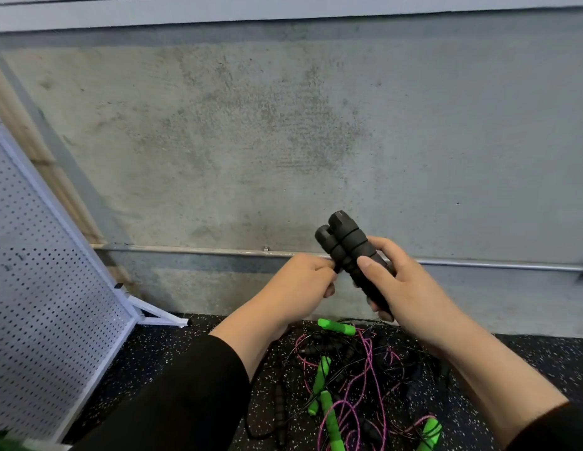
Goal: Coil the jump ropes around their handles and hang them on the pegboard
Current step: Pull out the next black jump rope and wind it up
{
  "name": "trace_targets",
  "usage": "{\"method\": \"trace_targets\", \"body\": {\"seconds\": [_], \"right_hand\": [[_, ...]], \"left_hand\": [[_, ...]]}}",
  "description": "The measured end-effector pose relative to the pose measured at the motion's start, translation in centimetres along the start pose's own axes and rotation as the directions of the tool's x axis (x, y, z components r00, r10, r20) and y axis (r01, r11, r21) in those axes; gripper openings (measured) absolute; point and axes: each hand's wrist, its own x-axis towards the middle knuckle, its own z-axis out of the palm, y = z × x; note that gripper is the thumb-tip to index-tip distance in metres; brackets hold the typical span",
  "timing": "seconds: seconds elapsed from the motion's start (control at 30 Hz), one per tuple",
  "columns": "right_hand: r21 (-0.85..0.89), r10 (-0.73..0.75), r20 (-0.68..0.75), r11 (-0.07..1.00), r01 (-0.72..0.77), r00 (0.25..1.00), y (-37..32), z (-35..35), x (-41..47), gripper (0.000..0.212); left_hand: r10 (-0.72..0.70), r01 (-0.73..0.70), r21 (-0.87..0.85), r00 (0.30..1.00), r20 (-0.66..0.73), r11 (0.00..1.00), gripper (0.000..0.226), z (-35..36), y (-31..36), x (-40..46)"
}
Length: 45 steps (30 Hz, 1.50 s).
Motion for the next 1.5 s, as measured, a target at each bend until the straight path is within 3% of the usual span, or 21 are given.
{"method": "trace_targets", "body": {"seconds": [0.17,0.27,0.33,0.4,0.47,0.6,0.73,0.8,0.9,0.97,1.03,1.07,1.17,1.23,1.37,1.5], "right_hand": [[-0.393,-0.047,-0.056,0.919,0.022,0.997,1.0,0.0,0.6,0.024],[-0.589,-0.100,-0.066,0.807,0.042,0.993,1.2,0.6,0.3,0.038],[-0.710,-0.135,-0.055,0.702,0.057,0.989,1.3,1.1,0.0,0.046],[-0.791,-0.154,-0.040,0.609,0.063,0.987,1.2,1.7,-0.2,0.053],[-0.809,-0.166,-0.008,0.580,0.091,0.986,0.9,2.0,-0.4,0.056],[-0.750,-0.165,-0.008,0.653,0.103,0.986,0.5,3.1,-1.1,0.054],[-0.542,-0.064,-0.166,0.840,-0.037,0.984,0.4,3.0,-0.6,0.070],[-0.467,0.003,-0.191,0.879,-0.094,0.982,0.3,2.3,-0.2,0.057],[-0.179,0.162,-0.176,0.965,-0.194,0.971,-0.1,1.5,0.1,0.044],[0.129,0.273,-0.105,0.957,-0.259,0.956,0.3,1.1,0.1,0.044],[0.451,0.369,0.033,0.824,-0.343,0.929,0.4,0.7,0.0,0.047],[0.522,0.389,0.113,0.760,-0.388,0.914,0.5,0.4,-0.2,0.051],[0.463,0.340,0.311,0.761,-0.454,0.887,0.5,-0.1,-0.6,0.053],[0.416,0.318,0.338,0.794,-0.444,0.886,0.3,-0.3,-0.6,0.048],[0.396,0.307,0.240,0.835,-0.381,0.921,0.1,-0.3,-0.3,0.049],[0.204,0.246,0.045,0.947,-0.249,0.968,0.3,-0.7,0.2,0.061]], "left_hand": [[-0.155,0.164,-0.323,0.986,0.053,0.932,0.024,0.5,0.0,-0.5],[-0.219,0.265,-0.480,0.964,0.150,0.836,0.015,0.4,0.0,-0.3],[-0.247,0.310,-0.565,0.951,0.187,0.765,0.030,0.2,0.0,-0.1],[-0.289,0.321,-0.599,0.945,0.151,0.734,0.042,0.3,-0.3,-0.1],[-0.328,0.310,-0.604,0.941,0.083,0.735,0.039,0.5,-0.7,-0.2],[-0.289,0.235,-0.576,0.957,-0.002,0.783,0.031,0.4,-1.0,-0.1],[-0.229,0.192,-0.541,0.974,0.000,0.819,0.032,0.4,-1.0,0.0],[-0.194,0.176,-0.513,0.981,0.018,0.840,0.035,0.4,-1.2,0.0],[-0.130,0.150,-0.492,0.989,0.075,0.858,0.037,0.3,-1.4,0.0],[-0.092,0.132,-0.488,0.990,0.106,0.863,0.037,0.2,-1.3,0.0],[-0.063,0.114,-0.467,0.990,0.123,0.877,0.033,0.2,-1.2,-0.1],[-0.052,0.105,-0.453,0.990,0.129,0.885,0.031,0.2,-1.1,0.0],[-0.037,0.094,-0.417,0.989,0.143,0.904,0.032,0.2,-1.2,0.0],[-0.048,0.100,-0.404,0.989,0.137,0.909,0.033,0.3,-1.2,0.0],[-0.072,0.109,-0.359,0.991,0.116,0.927,0.035,0.1,-0.9,0.2],[-0.206,0.233,-0.288,0.971,0.122,0.929,0.054,-0.4,-1.1,0.2]]}}
